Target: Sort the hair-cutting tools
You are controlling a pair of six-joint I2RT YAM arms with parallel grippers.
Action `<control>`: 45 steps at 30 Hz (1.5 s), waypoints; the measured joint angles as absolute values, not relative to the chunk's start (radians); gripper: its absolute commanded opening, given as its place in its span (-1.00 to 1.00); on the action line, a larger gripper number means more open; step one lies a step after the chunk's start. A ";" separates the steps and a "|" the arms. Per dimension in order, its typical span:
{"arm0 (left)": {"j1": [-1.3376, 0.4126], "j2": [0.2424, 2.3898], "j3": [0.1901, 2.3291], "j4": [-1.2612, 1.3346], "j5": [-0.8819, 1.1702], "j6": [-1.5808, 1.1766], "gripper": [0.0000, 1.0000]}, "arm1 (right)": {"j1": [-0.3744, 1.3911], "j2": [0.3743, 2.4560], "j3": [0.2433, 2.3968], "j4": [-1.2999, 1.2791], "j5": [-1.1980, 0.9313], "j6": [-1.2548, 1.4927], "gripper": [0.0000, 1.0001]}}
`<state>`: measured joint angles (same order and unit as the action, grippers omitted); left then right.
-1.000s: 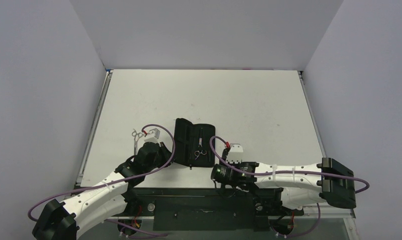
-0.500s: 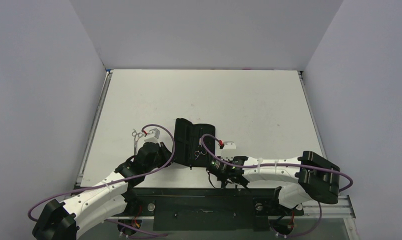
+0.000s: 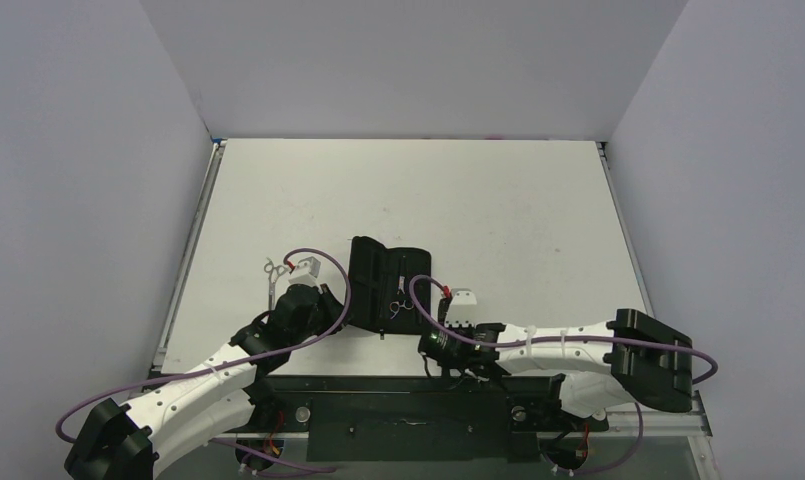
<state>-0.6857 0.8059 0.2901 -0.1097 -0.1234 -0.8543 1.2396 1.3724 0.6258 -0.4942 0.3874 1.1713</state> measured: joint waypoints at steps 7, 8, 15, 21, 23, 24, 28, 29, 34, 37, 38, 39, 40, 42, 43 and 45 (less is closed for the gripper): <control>-0.686 0.802 0.285 -0.109 -0.124 -0.858 -1.00 | 1.307 1.318 0.579 -0.472 0.394 1.246 -0.77; -0.686 0.802 0.285 -0.109 -0.124 -0.858 -1.00 | 1.316 1.317 0.578 -0.475 0.393 1.254 -0.77; -0.686 0.802 0.285 -0.109 -0.124 -0.861 -1.00 | 1.351 1.301 0.585 -0.530 0.387 1.298 -0.22; -0.686 0.802 0.285 -0.109 -0.124 -0.862 -0.81 | 1.365 1.246 0.614 -0.658 0.385 1.314 -0.11; -0.686 0.804 0.285 -0.109 -0.124 -0.861 -0.71 | 1.381 1.231 0.634 -0.679 0.383 1.320 -0.11; -0.686 0.806 0.285 -0.109 -0.124 -0.861 -0.70 | 1.391 1.229 0.643 -0.684 0.380 1.322 -0.11; -0.686 0.815 0.285 -0.110 -0.127 -0.860 -0.68 | 1.425 1.245 0.659 -0.683 0.348 1.322 -0.11; -0.686 0.817 0.285 -0.110 -0.127 -0.860 -0.68 | 1.430 1.255 0.660 -0.680 0.340 1.321 -0.11; -0.686 0.819 0.285 -0.110 -0.127 -0.857 -0.68 | 1.452 1.341 0.661 -0.656 0.304 1.322 -0.12; -0.686 0.819 0.285 -0.110 -0.127 -0.857 -0.67 | 1.462 1.361 0.660 -0.650 0.297 1.322 -0.14; -0.686 0.818 0.285 -0.110 -0.127 -0.857 -0.68 | 1.463 1.362 0.660 -0.649 0.297 1.322 -0.16; -0.686 0.817 0.285 -0.110 -0.127 -0.857 -0.68 | 1.464 1.365 0.660 -0.646 0.297 1.322 -0.17; -0.686 0.816 0.285 -0.110 -0.127 -0.857 -0.68 | 1.465 1.368 0.660 -0.645 0.298 1.322 -0.18; -0.686 0.813 0.285 -0.110 -0.127 -0.857 -0.69 | 1.467 1.372 0.660 -0.644 0.298 1.322 -0.22; -0.686 0.812 0.285 -0.110 -0.127 -0.857 -0.69 | 1.467 1.373 0.660 -0.644 0.298 1.322 -0.23; -0.686 0.810 0.285 -0.110 -0.127 -0.857 -0.69 | 1.467 1.374 0.660 -0.644 0.298 1.322 -0.27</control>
<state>-0.6857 0.8101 0.2852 -0.1104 -0.1268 -0.8570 1.4670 1.3735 0.6601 -0.6437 0.2981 1.3220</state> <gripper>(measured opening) 0.159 0.391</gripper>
